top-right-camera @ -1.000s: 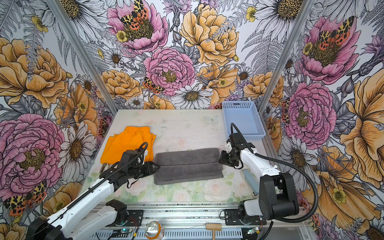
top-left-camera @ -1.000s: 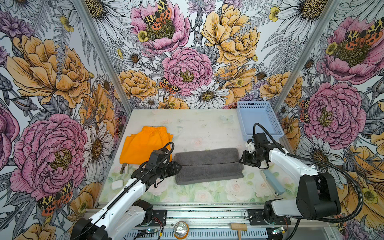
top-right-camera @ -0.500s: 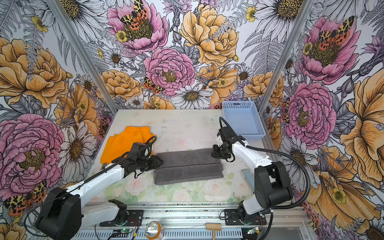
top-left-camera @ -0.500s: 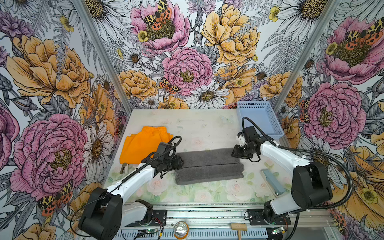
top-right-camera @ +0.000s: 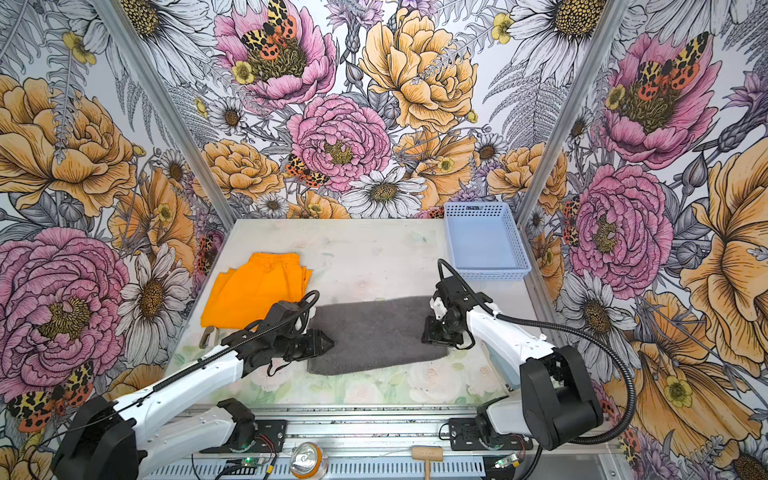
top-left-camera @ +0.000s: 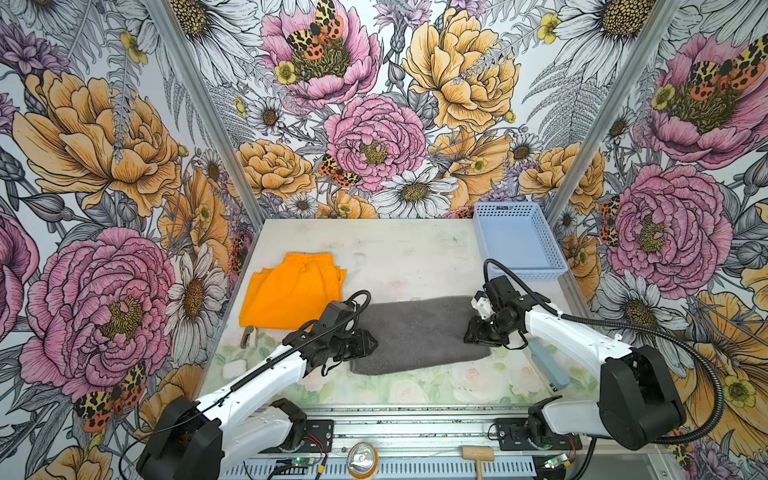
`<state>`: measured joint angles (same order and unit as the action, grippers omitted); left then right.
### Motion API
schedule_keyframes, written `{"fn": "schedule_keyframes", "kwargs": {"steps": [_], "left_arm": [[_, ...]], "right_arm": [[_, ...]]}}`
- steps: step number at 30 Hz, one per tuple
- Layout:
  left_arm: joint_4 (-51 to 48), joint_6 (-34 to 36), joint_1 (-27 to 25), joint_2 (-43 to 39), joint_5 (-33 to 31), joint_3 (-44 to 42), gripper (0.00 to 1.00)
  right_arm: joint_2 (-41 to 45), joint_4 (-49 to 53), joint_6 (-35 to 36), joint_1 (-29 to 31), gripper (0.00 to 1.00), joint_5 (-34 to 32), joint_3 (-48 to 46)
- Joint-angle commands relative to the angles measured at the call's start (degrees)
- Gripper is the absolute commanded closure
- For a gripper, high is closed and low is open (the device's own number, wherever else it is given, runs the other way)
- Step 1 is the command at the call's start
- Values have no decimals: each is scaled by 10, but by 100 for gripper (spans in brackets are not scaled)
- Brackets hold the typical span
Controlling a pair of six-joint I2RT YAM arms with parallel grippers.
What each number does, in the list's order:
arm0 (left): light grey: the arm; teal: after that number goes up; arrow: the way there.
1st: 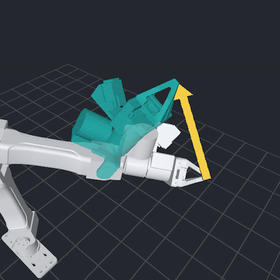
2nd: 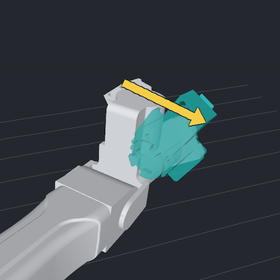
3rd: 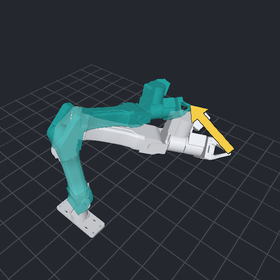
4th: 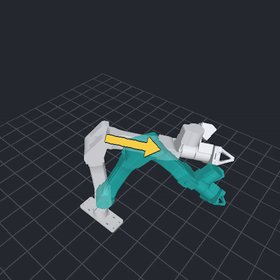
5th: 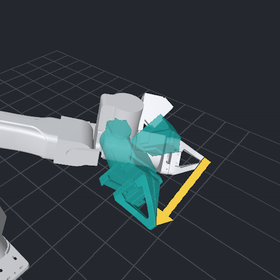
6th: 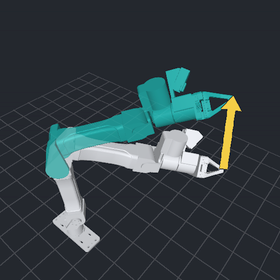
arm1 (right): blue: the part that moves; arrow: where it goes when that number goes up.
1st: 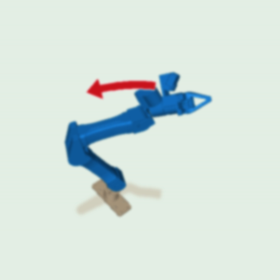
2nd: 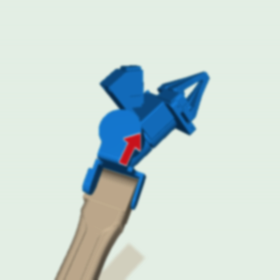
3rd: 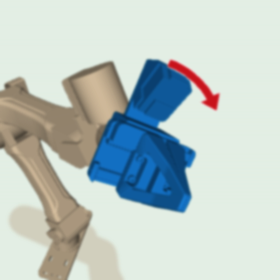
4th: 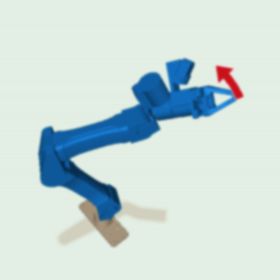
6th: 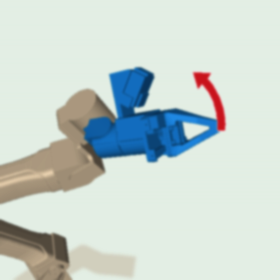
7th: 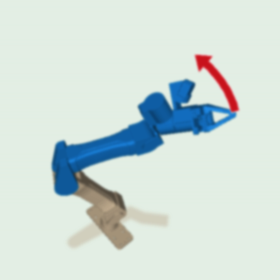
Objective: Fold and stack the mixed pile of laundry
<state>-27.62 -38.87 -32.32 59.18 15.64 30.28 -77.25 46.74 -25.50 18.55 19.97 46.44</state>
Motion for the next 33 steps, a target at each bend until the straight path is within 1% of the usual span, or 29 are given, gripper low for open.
{"fn": "schedule_keyframes", "kwargs": {"steps": [1,4,7,9,13,17,21,26,30,33], "left_arm": [[-10,-16,21,-4,-27,-5,51],[-5,7,43,15,-43,6,47],[-11,20,57,18,-72,8,37],[-13,19,63,7,-87,0,34],[-9,12,71,-6,-108,-18,34],[3,33,74,24,-125,-16,33],[38,59,73,84,-116,-4,33],[70,77,66,163,-89,14,33],[83,78,59,192,-79,16,36],[87,76,57,197,-73,13,39]], "right_arm": [[-16,6,-4,-3,60,-29,31],[-47,-6,4,-9,57,-42,58],[-57,-21,16,-17,49,-58,71],[-59,-28,28,-28,44,-73,76],[-72,-40,42,-51,41,-75,78],[-84,-52,43,-57,40,-66,79],[-88,-66,41,-57,40,-51,76],[-100,-93,43,-58,37,-28,54],[-121,-125,40,-56,36,-16,34],[-145,-127,42,-55,35,-35,29]]}}
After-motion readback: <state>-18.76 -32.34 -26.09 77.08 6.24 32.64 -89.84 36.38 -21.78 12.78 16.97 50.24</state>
